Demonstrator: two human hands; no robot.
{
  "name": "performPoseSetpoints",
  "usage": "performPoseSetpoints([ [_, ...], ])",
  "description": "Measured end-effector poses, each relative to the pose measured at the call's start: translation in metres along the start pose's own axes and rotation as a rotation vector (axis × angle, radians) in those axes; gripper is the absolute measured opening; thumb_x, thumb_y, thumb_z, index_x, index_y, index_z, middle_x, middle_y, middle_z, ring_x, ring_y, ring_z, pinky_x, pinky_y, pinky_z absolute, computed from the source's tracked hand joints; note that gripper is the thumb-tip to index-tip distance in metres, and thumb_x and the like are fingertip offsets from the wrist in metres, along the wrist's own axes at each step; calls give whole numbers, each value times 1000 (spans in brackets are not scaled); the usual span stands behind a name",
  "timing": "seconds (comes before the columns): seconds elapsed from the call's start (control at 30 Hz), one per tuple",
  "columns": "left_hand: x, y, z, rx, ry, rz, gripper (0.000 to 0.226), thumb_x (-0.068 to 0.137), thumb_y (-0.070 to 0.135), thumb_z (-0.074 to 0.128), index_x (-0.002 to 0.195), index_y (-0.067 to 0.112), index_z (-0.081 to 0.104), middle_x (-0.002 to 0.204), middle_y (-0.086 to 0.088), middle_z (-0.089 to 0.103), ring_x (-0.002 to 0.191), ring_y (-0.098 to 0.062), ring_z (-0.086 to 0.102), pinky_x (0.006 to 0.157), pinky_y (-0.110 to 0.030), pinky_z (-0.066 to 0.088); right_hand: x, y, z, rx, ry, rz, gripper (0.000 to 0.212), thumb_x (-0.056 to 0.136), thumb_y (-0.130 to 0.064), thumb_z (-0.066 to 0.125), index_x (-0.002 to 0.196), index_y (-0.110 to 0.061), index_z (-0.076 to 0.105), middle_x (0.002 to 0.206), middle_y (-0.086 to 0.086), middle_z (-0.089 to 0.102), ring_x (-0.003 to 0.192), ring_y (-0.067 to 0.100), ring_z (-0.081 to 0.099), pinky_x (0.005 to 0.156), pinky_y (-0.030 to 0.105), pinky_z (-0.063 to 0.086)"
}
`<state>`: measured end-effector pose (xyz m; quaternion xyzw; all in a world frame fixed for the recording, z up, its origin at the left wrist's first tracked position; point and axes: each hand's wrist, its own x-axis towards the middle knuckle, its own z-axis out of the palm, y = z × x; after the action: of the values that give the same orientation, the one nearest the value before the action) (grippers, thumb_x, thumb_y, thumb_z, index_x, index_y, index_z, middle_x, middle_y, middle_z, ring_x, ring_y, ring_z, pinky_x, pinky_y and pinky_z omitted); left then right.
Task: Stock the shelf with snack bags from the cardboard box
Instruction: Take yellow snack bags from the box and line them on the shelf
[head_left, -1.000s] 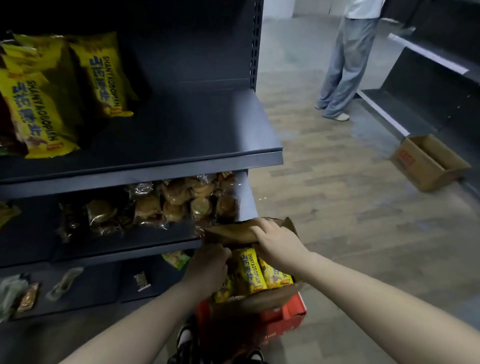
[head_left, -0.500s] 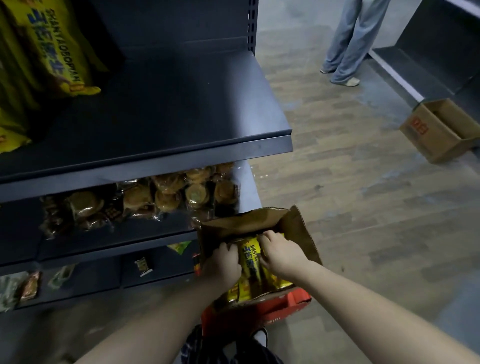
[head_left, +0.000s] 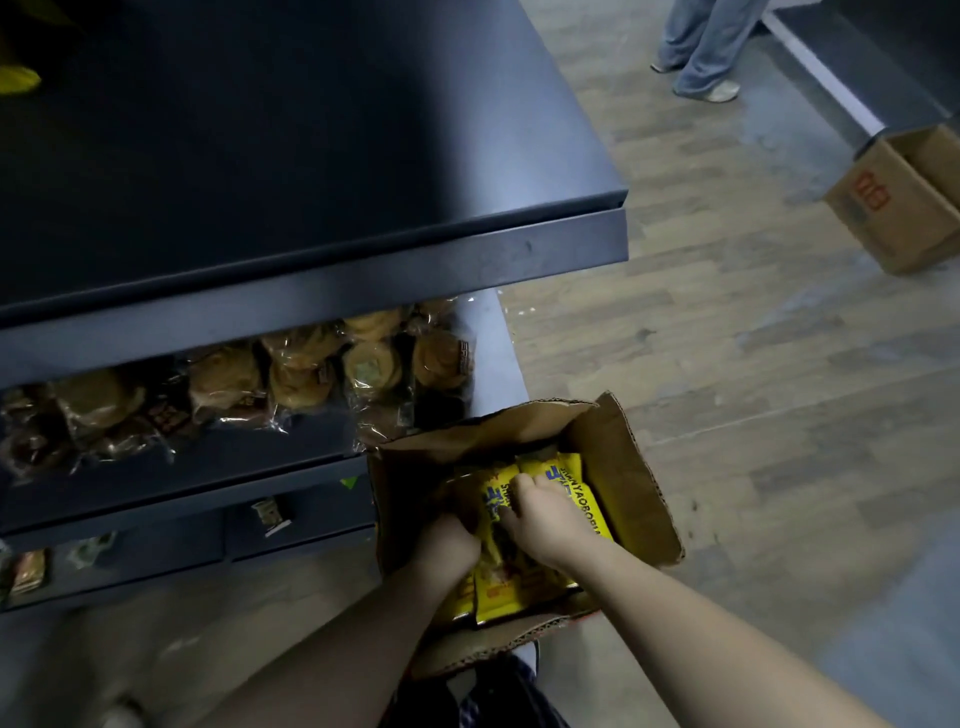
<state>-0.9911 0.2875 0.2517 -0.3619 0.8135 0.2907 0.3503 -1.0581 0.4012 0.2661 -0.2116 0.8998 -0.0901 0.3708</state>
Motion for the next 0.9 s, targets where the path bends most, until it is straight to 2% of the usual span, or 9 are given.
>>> performPoseSetpoints([
  [0.13, 12, 3, 10, 47, -27, 23, 38, 100, 21, 37, 134, 8, 46, 141, -13, 46, 130, -25, 45, 103, -27, 35, 12, -10, 10, 51, -83, 54, 52, 92, -45, 52, 123, -6, 39, 129, 17, 42, 119, 36, 48, 94, 45, 41],
  [0.27, 22, 1, 18, 69, -57, 39, 40, 102, 22, 35, 139, 9, 40, 146, -12, 41, 133, -25, 41, 107, -28, 31, 18, -17, 23, 8, -86, 75, 64, 91, -48, 53, 133, -7, 29, 135, 17, 36, 117, 38, 53, 93, 46, 41],
  [0.47, 28, -9, 26, 44, -137, 65, 36, 98, 20, 42, 131, 9, 49, 136, -15, 50, 124, -27, 49, 103, -30, 38, 24, -18, 35, 22, -54, 113, 89, 81, -53, 64, 144, -11, 17, 142, 15, 25, 117, 36, 54, 89, 43, 45],
  [0.6, 33, -12, 29, 42, -187, 74, 36, 99, 21, 42, 132, 11, 49, 139, -12, 48, 126, -25, 47, 103, -27, 36, 26, -20, 41, -8, 3, 136, 89, 79, -53, 66, 144, -16, 18, 142, 12, 25, 115, 28, 56, 87, 37, 45],
  [0.73, 34, -12, 32, 52, -159, 24, 36, 99, 28, 40, 130, 14, 50, 136, -12, 51, 123, -25, 50, 103, -30, 39, 27, -20, 42, 30, -3, 136, 79, 84, -45, 64, 143, -18, 20, 145, 13, 22, 118, 30, 53, 92, 39, 44],
  [0.9, 37, -12, 32, -52, -147, -14, 44, 99, 28, 41, 141, 13, 40, 143, -11, 44, 129, -26, 46, 106, -30, 37, 25, -19, 35, 77, -29, 131, 76, 84, -45, 65, 141, -18, 23, 143, 12, 22, 121, 32, 49, 92, 41, 45],
])
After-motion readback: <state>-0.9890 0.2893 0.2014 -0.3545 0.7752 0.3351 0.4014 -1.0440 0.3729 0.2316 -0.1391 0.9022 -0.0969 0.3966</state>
